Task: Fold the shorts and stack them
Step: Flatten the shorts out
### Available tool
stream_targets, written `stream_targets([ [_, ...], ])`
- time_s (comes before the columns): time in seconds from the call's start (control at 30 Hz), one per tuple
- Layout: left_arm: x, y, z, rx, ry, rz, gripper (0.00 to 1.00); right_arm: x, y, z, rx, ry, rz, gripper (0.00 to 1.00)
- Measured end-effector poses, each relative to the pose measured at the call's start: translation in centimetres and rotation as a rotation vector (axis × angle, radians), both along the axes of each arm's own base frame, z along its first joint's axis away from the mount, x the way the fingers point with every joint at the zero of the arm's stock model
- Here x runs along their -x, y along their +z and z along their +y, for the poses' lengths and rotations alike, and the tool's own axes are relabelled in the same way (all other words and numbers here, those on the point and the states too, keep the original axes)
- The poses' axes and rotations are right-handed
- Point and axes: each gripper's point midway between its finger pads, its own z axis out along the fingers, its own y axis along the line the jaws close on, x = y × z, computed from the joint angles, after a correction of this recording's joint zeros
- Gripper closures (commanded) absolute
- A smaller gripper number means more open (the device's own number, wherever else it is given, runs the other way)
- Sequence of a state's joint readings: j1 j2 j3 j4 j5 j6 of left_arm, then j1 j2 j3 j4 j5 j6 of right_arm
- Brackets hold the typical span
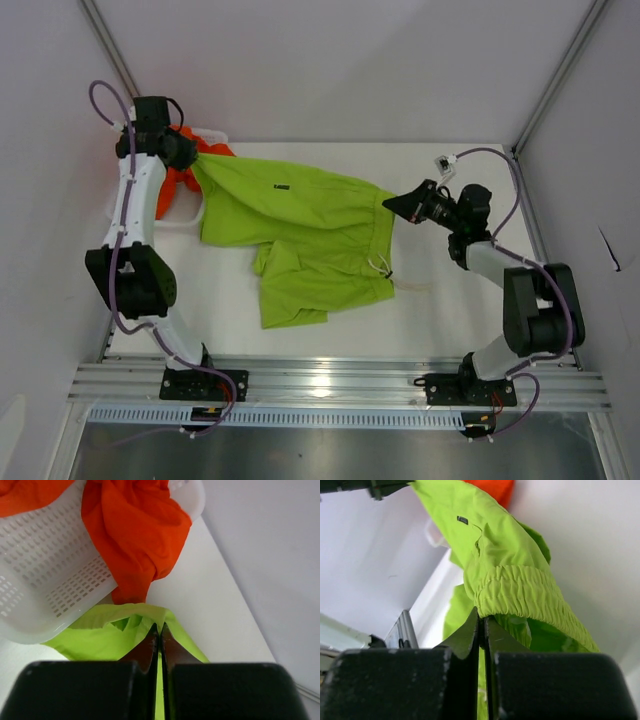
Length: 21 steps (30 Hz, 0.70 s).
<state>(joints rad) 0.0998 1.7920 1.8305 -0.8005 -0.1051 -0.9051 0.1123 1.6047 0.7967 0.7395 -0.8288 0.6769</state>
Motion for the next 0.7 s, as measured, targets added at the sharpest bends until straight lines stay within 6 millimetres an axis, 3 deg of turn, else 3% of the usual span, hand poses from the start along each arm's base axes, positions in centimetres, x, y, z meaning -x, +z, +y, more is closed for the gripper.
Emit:
stream_targets([
  [0.2, 2.2, 4.9, 1.6, -0.001, -0.02, -0.072, 1.0, 4.6, 7.6, 0.1, -0.016, 0.039, -0.218, 1.0],
  [0.37, 5.0, 7.9, 0.8, 0.002, -0.071, -0.118, 1.0, 9.7, 13.5, 0.0, -0.005, 0.06, -0.388, 1.0],
  [0.53, 9.8, 12.0, -1.3, 0.005, -0.146, -0.211, 1.0, 15.3, 17.5, -0.8, 0.021, 0.058, -0.52, 1.0],
  [0.7, 15.2, 17.5, -3.6, 0.0, -0.227, -0.367, 1.0, 19.3, 20.3, -1.5, 0.051, 0.053, -0.584, 1.0],
])
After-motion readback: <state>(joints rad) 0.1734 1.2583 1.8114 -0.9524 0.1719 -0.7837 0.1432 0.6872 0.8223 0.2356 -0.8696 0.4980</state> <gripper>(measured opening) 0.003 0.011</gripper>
